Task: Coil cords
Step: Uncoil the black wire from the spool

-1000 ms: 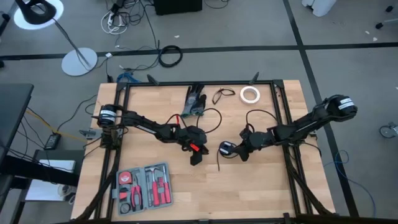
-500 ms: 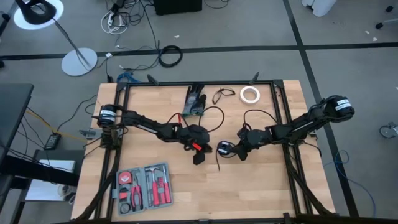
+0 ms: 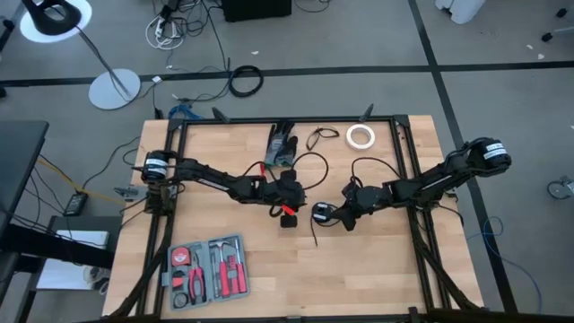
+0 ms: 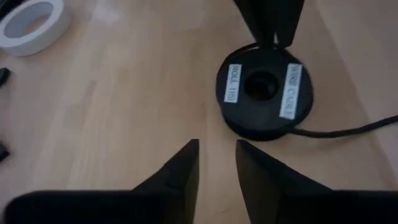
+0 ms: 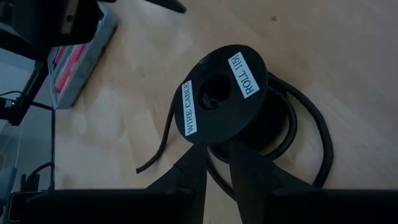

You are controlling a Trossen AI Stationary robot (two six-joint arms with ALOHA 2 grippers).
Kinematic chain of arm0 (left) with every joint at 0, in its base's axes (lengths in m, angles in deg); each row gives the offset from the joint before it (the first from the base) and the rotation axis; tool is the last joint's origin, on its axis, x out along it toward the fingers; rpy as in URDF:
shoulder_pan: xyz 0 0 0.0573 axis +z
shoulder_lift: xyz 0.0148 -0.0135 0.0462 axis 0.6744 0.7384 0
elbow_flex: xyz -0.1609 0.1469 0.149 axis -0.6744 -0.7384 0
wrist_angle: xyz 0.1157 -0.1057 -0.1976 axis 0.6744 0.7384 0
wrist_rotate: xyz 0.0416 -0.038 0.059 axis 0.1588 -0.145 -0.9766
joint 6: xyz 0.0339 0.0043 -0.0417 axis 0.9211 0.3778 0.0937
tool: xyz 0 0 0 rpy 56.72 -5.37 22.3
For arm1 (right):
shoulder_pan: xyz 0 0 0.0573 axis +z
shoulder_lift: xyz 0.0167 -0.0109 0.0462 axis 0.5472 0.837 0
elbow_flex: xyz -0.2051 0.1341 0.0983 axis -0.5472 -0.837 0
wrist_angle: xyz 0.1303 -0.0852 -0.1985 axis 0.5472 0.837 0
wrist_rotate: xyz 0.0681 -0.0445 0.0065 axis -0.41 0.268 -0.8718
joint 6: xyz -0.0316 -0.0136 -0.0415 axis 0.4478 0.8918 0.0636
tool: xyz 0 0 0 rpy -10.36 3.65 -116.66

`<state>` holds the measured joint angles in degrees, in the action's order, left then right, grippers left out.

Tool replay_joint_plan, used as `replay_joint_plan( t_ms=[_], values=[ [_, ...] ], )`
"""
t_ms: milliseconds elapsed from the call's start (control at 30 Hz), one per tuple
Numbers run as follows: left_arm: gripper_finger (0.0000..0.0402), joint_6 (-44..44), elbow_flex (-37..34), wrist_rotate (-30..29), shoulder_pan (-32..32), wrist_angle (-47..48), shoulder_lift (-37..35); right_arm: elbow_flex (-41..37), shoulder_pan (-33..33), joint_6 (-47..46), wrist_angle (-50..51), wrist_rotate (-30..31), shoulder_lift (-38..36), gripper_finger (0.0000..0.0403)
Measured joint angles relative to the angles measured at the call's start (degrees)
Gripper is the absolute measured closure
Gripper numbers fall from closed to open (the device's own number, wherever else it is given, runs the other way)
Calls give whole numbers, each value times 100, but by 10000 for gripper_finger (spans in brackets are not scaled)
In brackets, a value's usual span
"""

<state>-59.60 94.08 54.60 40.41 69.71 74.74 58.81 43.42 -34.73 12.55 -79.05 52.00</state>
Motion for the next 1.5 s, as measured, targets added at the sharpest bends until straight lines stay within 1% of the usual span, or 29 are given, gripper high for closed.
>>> replay_joint_plan(
  t_ms=[100, 233, 267, 500, 567, 600, 667, 900, 1167, 1300, 1433, 1500],
  values=[
    [269, 221, 4, 18, -39, -38, 98, 0, 0, 11, -9, 40, 0, 334],
    [266, 757, 57, 8, -229, -28, 306, 0, 0, 8, 36, 53, 0, 334],
    [266, 934, 115, -80, -301, 10, 384, 0, 0, -1, 66, 29, 0, 334],
    [266, 2413, 630, -1833, -685, -30, 871, 0, 0, -90, 111, -15, 0, 334],
    [266, 2663, 731, -2266, -714, -23, 978, 0, 4, -152, 113, -15, 0, 334],
    [266, 2738, 759, -2384, -721, -8, 996, 0, 2, -165, 113, -15, 0, 334],
    [266, 2756, 769, -2363, -715, -14, 994, 0, 4, -176, 103, -15, 0, 334],
    [266, 2952, 776, -1764, -685, -66, 1029, 2, 7, -150, 72, 65, 0, 334],
    [266, 3440, 772, -1883, -754, -340, 1140, 2, 7, -106, 35, 122, 0, 334],
    [266, 3507, 766, -1937, -754, -568, 1140, 2, 9, -104, 53, 118, 0, 334],
    [266, 3596, 763, -1904, -750, -737, 1140, 2, 7, -86, 37, 131, 0, 334],
    [266, 3626, 763, -1790, -752, -730, 1140, 2, 7, -83, 36, 133, 0, 334]
  ],
)
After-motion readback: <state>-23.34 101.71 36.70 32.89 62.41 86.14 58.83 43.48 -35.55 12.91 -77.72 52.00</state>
